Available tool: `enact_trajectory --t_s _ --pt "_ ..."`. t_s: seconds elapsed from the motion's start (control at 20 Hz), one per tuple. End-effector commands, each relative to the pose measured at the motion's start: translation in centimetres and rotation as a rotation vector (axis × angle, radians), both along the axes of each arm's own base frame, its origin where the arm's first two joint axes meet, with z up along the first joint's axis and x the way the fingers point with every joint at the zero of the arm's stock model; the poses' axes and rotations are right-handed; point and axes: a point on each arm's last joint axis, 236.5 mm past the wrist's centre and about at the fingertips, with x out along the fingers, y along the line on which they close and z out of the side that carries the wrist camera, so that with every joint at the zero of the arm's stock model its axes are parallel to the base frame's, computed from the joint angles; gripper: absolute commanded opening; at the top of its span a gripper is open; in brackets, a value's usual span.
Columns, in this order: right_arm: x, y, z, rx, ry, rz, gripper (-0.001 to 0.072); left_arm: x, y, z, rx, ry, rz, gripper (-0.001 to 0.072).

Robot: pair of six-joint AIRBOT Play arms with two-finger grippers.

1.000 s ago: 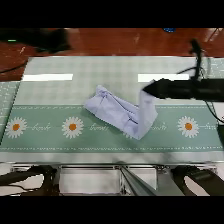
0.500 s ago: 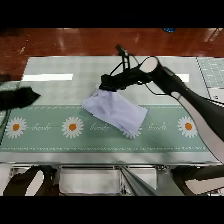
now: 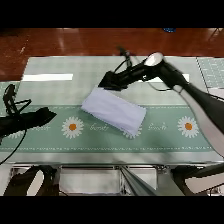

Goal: Fold the shirts.

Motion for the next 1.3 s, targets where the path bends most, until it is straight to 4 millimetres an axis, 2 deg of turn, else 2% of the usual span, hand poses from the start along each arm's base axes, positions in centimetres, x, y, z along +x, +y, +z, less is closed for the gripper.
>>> enact_trajectory --t_s 0.0,0.1,0.15,0.2,0.25,0.3,0.4,0.5,0.6,0.7,0.9,1.05,1.25 --pt "-0.5 -10.2 4.2 -0.166 -0.084 -0.049 0.0414 0.0 -0.2 -0.4 -0.017 0.003 0.011 0.0016" --pt "-1.2 -19.1 2.7 -0.476 -0.116 -0.255 0.0414 0.0 -0.2 -0.4 -0.013 0.000 0.004 0.0015" --pt "-2.2 -23.9 1.6 -0.635 -0.123 -0.406 0.0414 0.0 -0.2 -0.4 -0.006 -0.006 -0.006 0.0015" --pt "-3.7 -27.5 0.5 -0.738 -0.136 -0.529 0.0414 0.0 -0.2 -0.4 -0.006 -0.005 -0.006 0.0015" --pt "-5.6 -29.4 -1.0 -0.777 -0.123 -0.612 0.0414 0.0 -0.2 -0.4 -0.006 -0.005 -0.006 0.0015" --pt "-7.7 -30.1 -3.2 -0.781 -0.098 -0.655 0.0414 0.0 -0.2 -0.4 -0.006 -0.006 -0.006 0.0015" --pt "-11.5 -28.3 -8.4 -0.695 0.012 -0.654 0.0414 0.0 -0.2 -0.5 -0.006 -0.004 -0.006 0.0015" --pt "-14.2 -25.7 -12.7 -0.587 0.144 -0.651 0.0414 0.0 -0.2 -0.5 -0.006 -0.004 -0.005 0.0015" --pt "-15.2 -23.6 -14.8 -0.489 0.209 -0.651 0.0414 0.0 -0.2 -0.5 -0.007 -0.004 -0.005 0.0015" --pt "-15.5 -21.7 -15.6 -0.424 0.251 -0.606 0.0414 0.0 -0.2 -0.5 -0.007 -0.004 -0.005 0.0015" --pt "-14.9 -17.9 -16.1 -0.263 0.319 -0.542 0.0414 0.0 -0.2 -0.5 -0.007 -0.004 -0.005 0.0015" --pt "-14.1 -16.3 -16.5 -0.179 0.348 -0.532 0.0414 -0.1 -0.2 -0.5 -0.009 -0.001 -0.005 0.0015" --pt "-12.4 -15.4 -16.9 -0.136 0.349 -0.522 0.0413 -0.5 -0.5 -0.7 -0.015 0.019 -0.019 0.0015"
